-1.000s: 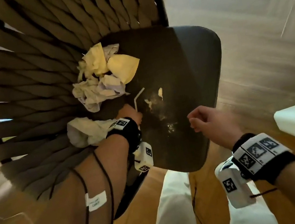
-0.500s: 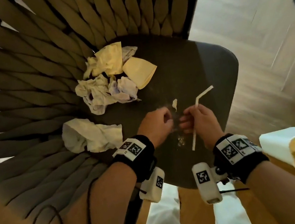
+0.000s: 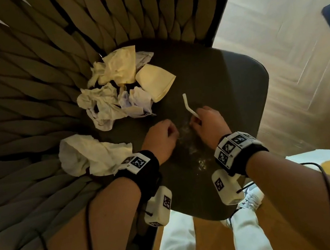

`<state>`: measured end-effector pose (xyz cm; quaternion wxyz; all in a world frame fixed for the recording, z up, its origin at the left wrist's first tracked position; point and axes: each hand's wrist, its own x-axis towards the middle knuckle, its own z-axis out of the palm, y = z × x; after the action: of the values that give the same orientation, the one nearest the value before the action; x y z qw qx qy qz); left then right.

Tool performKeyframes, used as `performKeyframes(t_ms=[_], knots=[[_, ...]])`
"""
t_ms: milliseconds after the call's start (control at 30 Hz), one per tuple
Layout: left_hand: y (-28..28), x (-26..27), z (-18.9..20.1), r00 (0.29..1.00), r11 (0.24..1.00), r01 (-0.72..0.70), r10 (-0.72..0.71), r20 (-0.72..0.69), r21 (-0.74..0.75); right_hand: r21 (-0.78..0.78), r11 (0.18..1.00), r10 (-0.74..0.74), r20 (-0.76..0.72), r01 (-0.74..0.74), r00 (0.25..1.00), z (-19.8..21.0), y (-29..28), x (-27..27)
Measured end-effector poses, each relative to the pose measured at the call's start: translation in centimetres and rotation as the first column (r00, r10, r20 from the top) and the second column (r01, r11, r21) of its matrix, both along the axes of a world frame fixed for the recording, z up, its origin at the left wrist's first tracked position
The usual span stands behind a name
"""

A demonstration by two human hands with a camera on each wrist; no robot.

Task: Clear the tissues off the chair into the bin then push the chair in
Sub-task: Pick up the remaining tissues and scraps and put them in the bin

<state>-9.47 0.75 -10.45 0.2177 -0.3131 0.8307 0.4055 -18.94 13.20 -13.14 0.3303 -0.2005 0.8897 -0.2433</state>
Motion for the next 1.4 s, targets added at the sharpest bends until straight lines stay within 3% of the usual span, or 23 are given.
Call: performKeyframes(t_ms=[67,100,133,200,233,267,400,533,600,666,733,766,833,866,933,1000,1066,1166,1233,1300,1400], knots=[[0.3,-0.2,0.6,0.995,0.994,-0.058,0.065,-0.078,0.094,-0.053,0.979,-0.181,0.197,0.195,0.963,0.3,-0.2,0.2],[0.5,-0.4,1.0,0.988,0.990,-0.065,0.082,-0.132,0.125,-0.083,0.945,-0.269,0.355,0.317,0.895,0.6,-0.1,0.5],[0.7,-0.6,1.4,0.978,0.987,-0.067,0.094,-0.189,0.146,-0.094,0.890,-0.328,0.547,0.446,0.770,1.1,-0.1,0.8],[1.1,-0.9,1.8,0.958,0.986,-0.062,0.102,-0.268,0.153,-0.045,0.709,-0.326,0.864,0.704,0.384,2.3,-0.1,1.7],[1.2,-0.9,1.9,0.954,0.990,-0.055,0.089,-0.285,0.127,0.003,0.619,-0.305,0.923,0.786,0.236,2.5,-0.1,1.9],[1.2,-0.9,1.9,0.953,0.996,-0.040,0.061,-0.297,0.079,0.037,0.560,-0.296,0.942,0.828,0.158,2.5,-0.2,2.1],[0.9,-0.3,1.9,0.937,0.997,0.062,-0.076,-0.341,-0.054,0.083,0.528,-0.268,0.961,0.845,0.073,2.0,-0.9,2.8],[0.1,1.3,3.1,0.941,0.996,-0.011,0.038,-0.336,0.083,0.094,0.600,-0.279,0.955,0.794,0.098,2.0,-1.6,2.9],[-0.9,2.5,3.8,0.943,0.994,-0.081,0.099,-0.317,0.068,0.093,0.645,-0.232,0.970,0.758,0.078,1.9,-1.7,2.9],[-2.9,4.0,4.5,0.969,0.991,-0.113,0.095,-0.226,-0.069,0.095,0.675,-0.203,0.977,0.731,0.060,1.9,-1.5,3.1],[-5.7,5.8,4.4,0.999,0.941,0.000,0.012,0.033,-0.339,0.095,0.694,-0.218,0.972,0.714,0.083,1.9,-1.1,3.1],[-7.1,6.7,4.1,0.977,0.899,0.090,0.005,0.215,-0.429,0.095,0.702,-0.238,0.965,0.705,0.107,1.9,-0.9,3.1],[-9.6,8.0,3.0,0.853,0.890,0.137,0.117,0.508,-0.435,0.093,0.725,-0.268,0.951,0.682,0.155,1.8,-0.3,3.2],[-10.4,8.4,2.2,0.791,0.912,0.077,0.190,0.581,-0.403,0.092,0.742,-0.275,0.945,0.664,0.177,1.8,-0.2,3.3],[-11.1,8.6,0.5,0.740,0.932,-0.050,0.277,0.613,-0.360,0.099,0.761,-0.299,0.931,0.641,0.211,1.9,0.1,3.5],[-10.8,8.1,-0.5,0.766,0.916,-0.074,0.305,0.566,-0.393,0.121,0.773,-0.340,0.908,0.623,0.246,2.2,0.2,3.4],[-10.5,7.3,-0.6,0.823,0.922,-0.015,0.231,0.518,-0.387,0.129,0.796,-0.376,0.871,0.592,0.316,2.8,-0.1,3.2],[-9.5,6.3,1.1,0.889,0.969,0.033,0.083,0.450,-0.245,0.045,0.854,-0.354,0.779,0.518,0.517,4.0,-1.5,2.5],[-8.5,5.3,3.1,0.954,0.980,-0.041,0.097,0.283,-0.196,-0.019,0.896,-0.313,0.682,0.444,0.661,5.0,-3.2,1.7],[-7.2,3.5,5.3,0.995,0.967,-0.084,0.094,0.032,-0.242,-0.079,0.917,-0.284,0.562,0.392,0.777,5.3,-5.0,0.5],[-6.3,0.0,7.1,0.956,0.931,-0.132,0.029,-0.293,-0.340,-0.123,0.898,-0.334,0.433,0.422,0.837,4.8,-7.2,-1.9]])
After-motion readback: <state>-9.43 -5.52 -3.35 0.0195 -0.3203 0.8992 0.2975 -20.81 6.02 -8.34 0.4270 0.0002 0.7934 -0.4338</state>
